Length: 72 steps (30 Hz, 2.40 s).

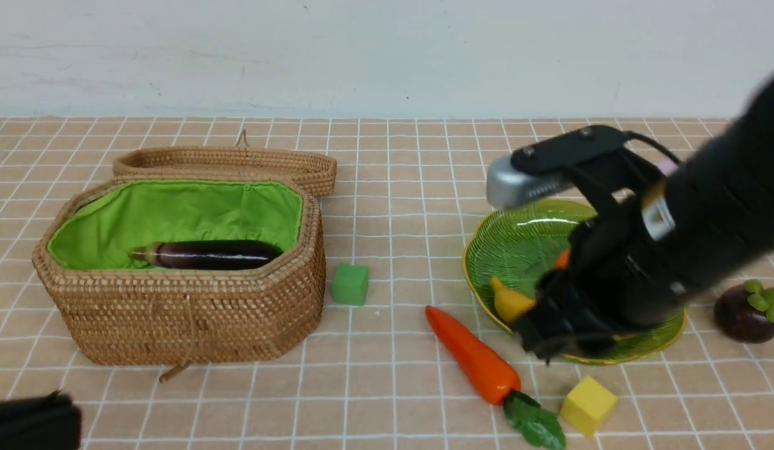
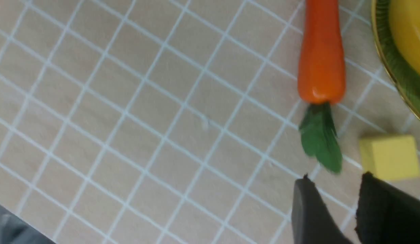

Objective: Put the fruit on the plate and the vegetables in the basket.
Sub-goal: Take a daikon with your right arm and place it on the basket on the left, then use the right arm to grab a mangosteen and put it into the right plate

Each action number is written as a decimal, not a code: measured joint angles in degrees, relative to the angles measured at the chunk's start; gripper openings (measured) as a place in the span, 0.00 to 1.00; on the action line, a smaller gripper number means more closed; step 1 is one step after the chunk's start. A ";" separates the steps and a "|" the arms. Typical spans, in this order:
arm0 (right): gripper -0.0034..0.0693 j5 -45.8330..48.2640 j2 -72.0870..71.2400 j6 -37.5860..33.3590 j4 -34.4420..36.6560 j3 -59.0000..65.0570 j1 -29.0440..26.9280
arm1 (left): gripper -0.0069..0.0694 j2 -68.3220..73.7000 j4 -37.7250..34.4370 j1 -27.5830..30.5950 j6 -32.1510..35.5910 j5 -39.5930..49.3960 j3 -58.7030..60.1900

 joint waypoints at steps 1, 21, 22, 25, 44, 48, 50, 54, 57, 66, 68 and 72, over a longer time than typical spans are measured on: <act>0.37 -0.25 1.35 -1.13 0.94 -0.21 -1.04 | 0.07 -0.94 -0.40 0.00 0.00 -0.18 0.44; 0.67 -13.30 25.15 -3.24 -5.51 -4.18 -1.63 | 0.07 -2.60 -2.17 0.00 0.00 -1.09 0.75; 0.68 -13.46 25.82 -3.24 -5.51 -4.33 -1.63 | 0.07 -2.60 -2.17 0.00 0.00 -1.09 0.75; 0.67 -13.98 27.99 -3.24 -5.51 -4.53 -1.56 | 0.07 -2.60 -2.17 0.00 0.00 -1.09 0.75; 0.58 -10.98 22.68 -15.26 1.25 -24.40 6.79 | 0.07 -2.60 -1.54 0.00 0.00 2.00 0.75; 0.58 -19.10 26.36 -32.61 9.40 -35.82 10.16 | 0.07 -2.60 -1.54 0.00 0.00 0.66 0.75; 0.58 -23.38 31.77 -41.75 14.19 -41.06 10.90 | 0.07 -2.60 -1.54 0.00 0.00 0.43 0.75; 0.58 -27.09 40.54 -50.87 17.16 -48.44 11.28 | 0.07 -2.60 -1.54 0.00 0.00 0.43 0.75; 0.64 -27.42 43.24 -51.73 17.28 -49.99 11.28 | 0.07 -2.60 -1.54 0.00 0.00 0.43 0.75; 0.92 -8.61 33.52 -42.05 4.83 -50.77 11.32 | 0.07 -2.60 -1.54 0.00 0.64 0.91 0.75; 0.86 -4.44 31.09 -37.07 -0.26 -50.99 11.32 | 0.07 -2.60 -1.54 0.00 1.35 0.91 0.75; 0.52 10.22 22.93 -21.59 -18.02 -51.38 6.76 | 0.07 -2.60 -3.03 0.00 5.20 0.67 0.75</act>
